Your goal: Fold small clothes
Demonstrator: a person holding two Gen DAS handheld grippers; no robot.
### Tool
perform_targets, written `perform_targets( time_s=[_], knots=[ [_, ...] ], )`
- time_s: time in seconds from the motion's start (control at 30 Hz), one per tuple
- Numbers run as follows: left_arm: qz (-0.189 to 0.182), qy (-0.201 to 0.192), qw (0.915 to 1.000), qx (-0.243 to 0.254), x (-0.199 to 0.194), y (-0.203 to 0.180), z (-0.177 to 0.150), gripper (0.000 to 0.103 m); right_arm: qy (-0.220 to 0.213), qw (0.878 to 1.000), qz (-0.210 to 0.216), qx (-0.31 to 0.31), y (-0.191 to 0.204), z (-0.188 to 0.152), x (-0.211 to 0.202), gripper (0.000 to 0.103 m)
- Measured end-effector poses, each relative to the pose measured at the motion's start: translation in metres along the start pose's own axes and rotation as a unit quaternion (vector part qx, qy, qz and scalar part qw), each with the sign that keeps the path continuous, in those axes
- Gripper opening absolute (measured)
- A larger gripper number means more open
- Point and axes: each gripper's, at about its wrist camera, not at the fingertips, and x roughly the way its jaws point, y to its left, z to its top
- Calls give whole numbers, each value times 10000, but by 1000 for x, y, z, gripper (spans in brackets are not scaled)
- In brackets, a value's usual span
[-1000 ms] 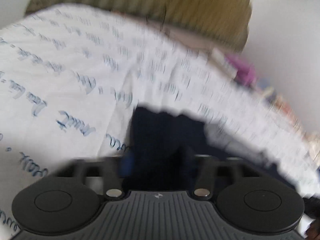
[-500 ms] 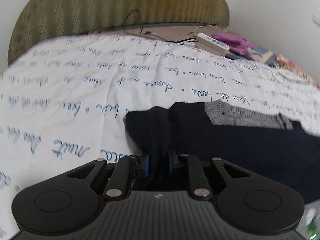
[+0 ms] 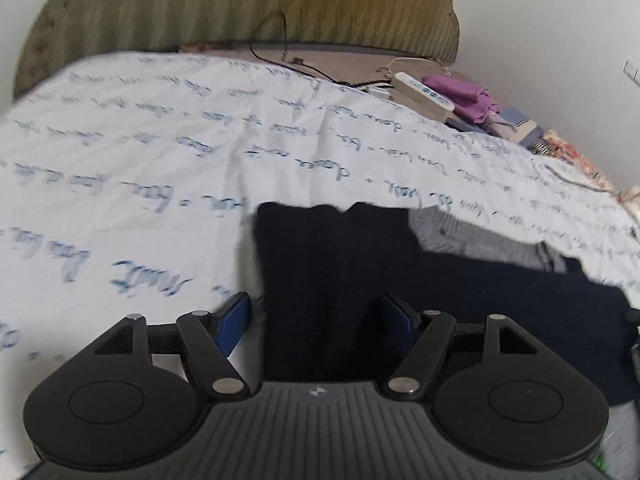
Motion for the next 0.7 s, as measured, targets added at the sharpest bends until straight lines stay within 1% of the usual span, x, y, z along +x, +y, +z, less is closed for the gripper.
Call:
perform_targets(
  time_s=[0.03, 0.07, 0.1, 0.13, 0.17, 0.2, 0.27, 0.33, 0.37, 0.4, 0.43, 0.5, 0.57, 0.6, 0.63, 0.67, 0.7],
  knots=[
    [-14, 31, 10000, -32, 6, -1, 3, 78, 6, 10000, 7, -35, 2, 1, 5, 65],
    [15, 18, 10000, -45, 11, -1, 4, 79, -4, 10000, -12, -92, 5, 2, 10, 67],
    [42, -31, 10000, -35, 14, -2, 5, 79, -64, 9999, -18, -151, 7, 2, 14, 64],
    [57, -87, 9999, -21, 17, -3, 6, 73, -138, 9996, -47, -234, 9, 2, 16, 39],
    [48, -141, 9999, 18, 18, -4, 7, 27, -93, 9993, -106, -333, 10, 2, 20, 19],
    [23, -93, 9999, 34, 19, -4, 9, 14, -129, 9987, -150, -475, 14, 1, 22, 20],
    [149, -114, 9998, 13, 15, -7, 12, 13, -271, 9960, -197, -830, 24, 0, 15, 20],
    [227, -299, 9991, 220, 6, -12, 11, 13, -422, 9963, -98, -746, 19, 1, 5, 18],
    [277, -255, 9989, 264, 10, -11, 9, 13, -371, 9971, -204, -638, 9, 2, 6, 18],
    [312, -160, 9989, 297, 17, -9, 5, 13, -282, 9977, -343, -516, -2, 0, 13, 15],
    [330, -272, 9983, 385, 18, -11, 1, 13, -353, 9982, -222, -427, -8, -2, 13, 14],
    [437, -301, 9974, 483, 17, -17, 0, 15, -392, 9986, -177, -308, -7, -2, 12, 15],
    [430, -266, 9980, 388, 17, -15, 4, 20, -387, 9986, -216, -296, -3, 0, 11, 22],
    [338, -213, 9988, 283, 14, -11, 6, 24, -400, 9987, -183, -254, -1, 0, 8, 39],
    [279, -153, 9993, 201, 9, -8, 7, 27, -416, 9988, -146, -221, 0, 0, 3, 44],
    [260, -133, 9994, 163, 2, -5, 6, 35, -402, 9989, -130, -217, 1, -2, -4, 47],
    [247, -117, 9995, 154, -6, -2, 5, 54, -377, 9989, -128, -248, 1, -4, -10, 54]
  ],
)
